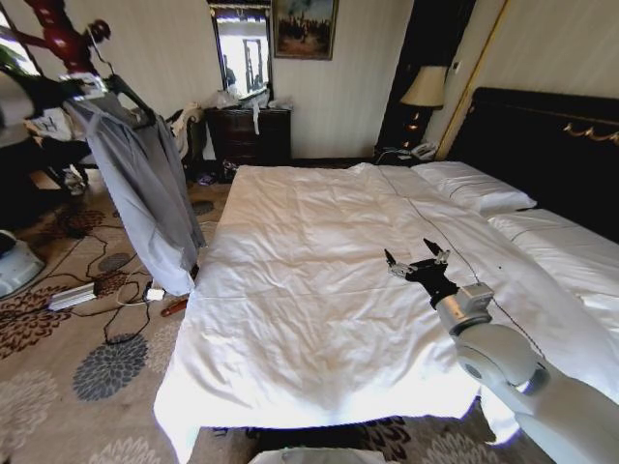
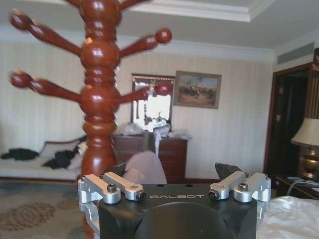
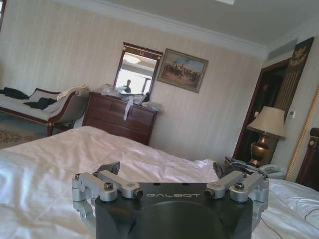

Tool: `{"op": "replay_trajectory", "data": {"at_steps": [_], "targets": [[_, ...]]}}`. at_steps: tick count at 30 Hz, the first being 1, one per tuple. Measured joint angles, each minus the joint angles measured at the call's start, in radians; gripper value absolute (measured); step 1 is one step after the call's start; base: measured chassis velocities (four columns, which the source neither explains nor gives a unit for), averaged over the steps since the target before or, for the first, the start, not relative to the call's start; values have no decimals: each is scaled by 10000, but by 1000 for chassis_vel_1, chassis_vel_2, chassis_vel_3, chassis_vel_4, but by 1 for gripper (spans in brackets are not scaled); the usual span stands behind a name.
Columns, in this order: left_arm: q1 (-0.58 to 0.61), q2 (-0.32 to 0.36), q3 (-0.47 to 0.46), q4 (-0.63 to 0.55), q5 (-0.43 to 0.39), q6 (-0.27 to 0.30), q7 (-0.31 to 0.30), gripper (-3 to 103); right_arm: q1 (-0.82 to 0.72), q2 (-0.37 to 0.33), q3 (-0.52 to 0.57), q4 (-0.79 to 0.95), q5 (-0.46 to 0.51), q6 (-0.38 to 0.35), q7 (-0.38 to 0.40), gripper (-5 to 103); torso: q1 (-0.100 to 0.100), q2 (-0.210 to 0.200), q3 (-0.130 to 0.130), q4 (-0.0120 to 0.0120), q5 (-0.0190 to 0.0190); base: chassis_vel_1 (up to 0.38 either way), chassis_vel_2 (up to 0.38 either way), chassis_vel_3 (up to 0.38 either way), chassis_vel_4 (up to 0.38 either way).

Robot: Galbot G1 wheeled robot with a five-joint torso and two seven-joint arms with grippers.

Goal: Pick up the clothes from the bed and hang them on the clothes hanger.

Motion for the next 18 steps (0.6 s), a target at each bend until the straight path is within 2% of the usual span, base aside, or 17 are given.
{"op": "replay_trajectory", "data": {"at_steps": [2,6,7,11,14,18], "targets": [[227,203,-191,-180,-1,-12,-12,100,0,0,0,0,0,0,0,100,-1,0,0,2,3,0,0,0,0],[962,1027,-587,-963,-230,-182,-96,100,0,0,0,-1,0,0,0,100,-2,1,-1,6,-1,0,0,0,0],[962,1027,-587,-963,-230,-182,-96,100,0,0,0,-1,0,0,0,100,-2,1,-1,6,-1,0,0,0,0],[1378,1695,-655,-1655,-268,-544,-217,100,-1,0,0,-1,0,0,0,100,-2,1,-1,2,2,0,0,0,0],[1419,1858,-655,-1929,-298,-691,-370,100,0,0,0,0,0,0,0,100,-2,1,-1,4,1,0,0,0,0],[1537,2043,-661,-2469,-170,-1284,-464,100,0,0,0,0,0,0,0,100,-1,0,0,2,1,0,0,0,0]]}}
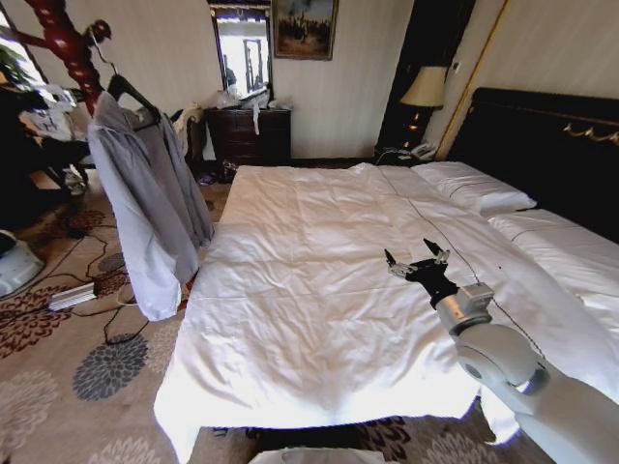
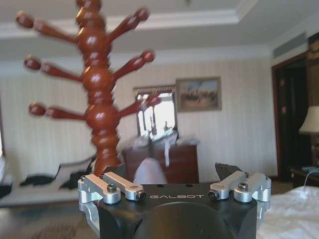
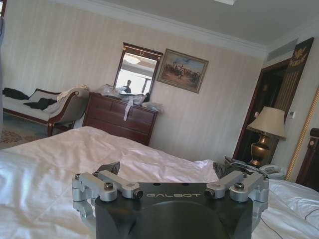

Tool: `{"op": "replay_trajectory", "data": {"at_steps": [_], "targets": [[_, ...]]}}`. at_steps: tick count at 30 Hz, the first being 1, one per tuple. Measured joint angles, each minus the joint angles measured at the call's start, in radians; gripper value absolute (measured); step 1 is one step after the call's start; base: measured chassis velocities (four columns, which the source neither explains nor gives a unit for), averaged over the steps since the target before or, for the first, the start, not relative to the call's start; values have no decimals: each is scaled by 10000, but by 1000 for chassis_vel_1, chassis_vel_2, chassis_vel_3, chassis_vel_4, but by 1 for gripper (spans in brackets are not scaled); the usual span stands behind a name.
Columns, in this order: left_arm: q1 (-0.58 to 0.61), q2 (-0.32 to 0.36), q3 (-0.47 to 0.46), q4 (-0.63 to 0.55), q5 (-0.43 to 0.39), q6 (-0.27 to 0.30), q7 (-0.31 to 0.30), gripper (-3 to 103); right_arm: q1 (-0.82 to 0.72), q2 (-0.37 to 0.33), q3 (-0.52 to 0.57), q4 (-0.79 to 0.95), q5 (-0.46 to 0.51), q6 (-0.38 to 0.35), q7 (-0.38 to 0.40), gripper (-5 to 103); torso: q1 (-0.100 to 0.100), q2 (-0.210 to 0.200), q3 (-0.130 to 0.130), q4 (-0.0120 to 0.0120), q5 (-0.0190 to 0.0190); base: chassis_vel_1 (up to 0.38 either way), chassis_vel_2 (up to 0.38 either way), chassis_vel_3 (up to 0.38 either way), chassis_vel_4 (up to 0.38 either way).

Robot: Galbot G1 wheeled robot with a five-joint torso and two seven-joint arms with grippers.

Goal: Pick up the clothes from the bed and hang them on the clothes hanger.

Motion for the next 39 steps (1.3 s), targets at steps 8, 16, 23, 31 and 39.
{"op": "replay_trajectory", "data": {"at_steps": [8,16,23,31,39], "targets": [[1883,-58,-281,-880,1383,-2573,767,100,0,0,0,0,0,0,0,100,0,0,1,4,1,0,0,0,0],[5760,-2286,-3076,-1251,2907,-3225,1240,100,0,0,0,-1,0,0,0,100,7,-3,4,-5,1,0,0,0,0],[10865,-3808,-5955,-2721,5033,-3758,1212,100,0,0,0,0,0,0,0,100,2,-1,1,5,3,0,0,0,0],[14456,-5668,-7643,-3500,7174,-4914,1754,100,0,-1,0,-1,0,0,0,100,0,-1,0,6,-3,0,0,0,0],[16615,-7776,-8256,-4014,9431,-5753,2446,100,0,0,0,0,-1,0,0,100,0,0,0,2,0,0,0,0,0]]}}
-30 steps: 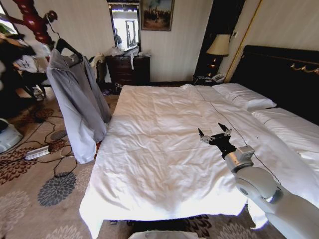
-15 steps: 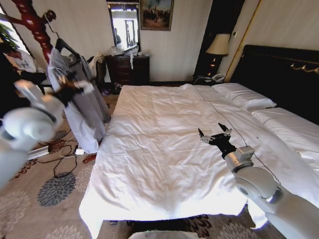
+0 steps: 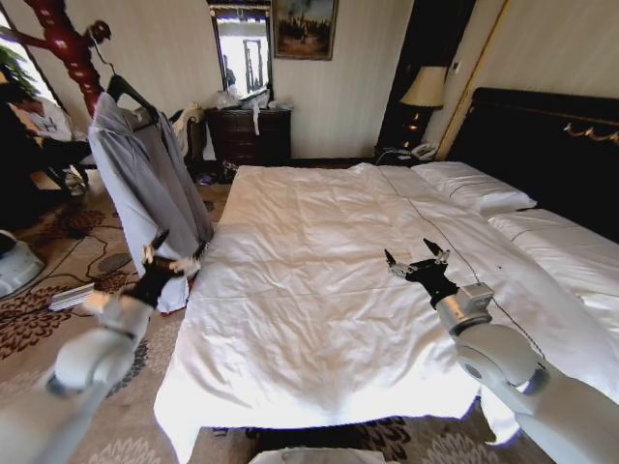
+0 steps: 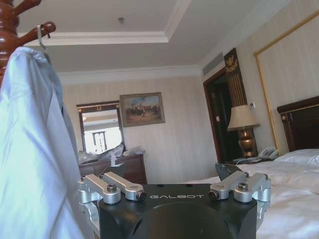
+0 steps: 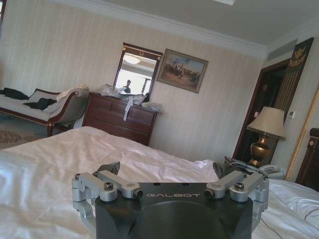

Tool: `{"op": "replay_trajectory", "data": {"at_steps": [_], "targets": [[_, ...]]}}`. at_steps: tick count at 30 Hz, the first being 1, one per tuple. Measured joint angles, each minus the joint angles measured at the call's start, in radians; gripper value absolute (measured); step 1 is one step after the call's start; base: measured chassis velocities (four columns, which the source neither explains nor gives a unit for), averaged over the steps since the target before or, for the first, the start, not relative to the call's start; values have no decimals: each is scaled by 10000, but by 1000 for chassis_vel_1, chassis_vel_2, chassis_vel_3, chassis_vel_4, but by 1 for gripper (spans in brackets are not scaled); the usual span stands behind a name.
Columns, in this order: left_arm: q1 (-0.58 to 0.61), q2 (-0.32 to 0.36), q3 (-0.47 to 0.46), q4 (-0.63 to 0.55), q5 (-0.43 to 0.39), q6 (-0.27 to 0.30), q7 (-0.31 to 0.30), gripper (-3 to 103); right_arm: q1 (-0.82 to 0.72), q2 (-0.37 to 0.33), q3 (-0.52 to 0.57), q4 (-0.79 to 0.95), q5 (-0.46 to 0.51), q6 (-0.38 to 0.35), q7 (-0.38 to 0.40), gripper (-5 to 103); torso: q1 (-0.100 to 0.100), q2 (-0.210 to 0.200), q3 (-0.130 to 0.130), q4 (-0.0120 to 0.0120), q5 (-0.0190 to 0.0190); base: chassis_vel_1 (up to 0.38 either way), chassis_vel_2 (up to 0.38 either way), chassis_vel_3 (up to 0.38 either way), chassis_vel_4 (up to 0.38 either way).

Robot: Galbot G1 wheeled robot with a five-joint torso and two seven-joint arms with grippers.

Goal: Pick up the clothes from the bed and hang them on the clothes hanger.

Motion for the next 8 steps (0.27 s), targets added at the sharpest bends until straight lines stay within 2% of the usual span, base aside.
{"op": "replay_trajectory", "data": {"at_steps": [4,5,8], "targets": [[989,-1251,-88,-476,839,-523,348,100,0,0,0,0,0,0,-1,100,0,1,-1,-1,0,0,0,0,0],[989,-1251,-88,-476,839,-523,348,100,0,0,0,0,0,0,-1,100,0,1,-1,-1,0,0,0,0,0],[1579,-1902,-122,-652,1186,-808,560,100,0,0,0,-1,0,0,0,100,-1,0,0,-1,3,0,0,0,0]]}}
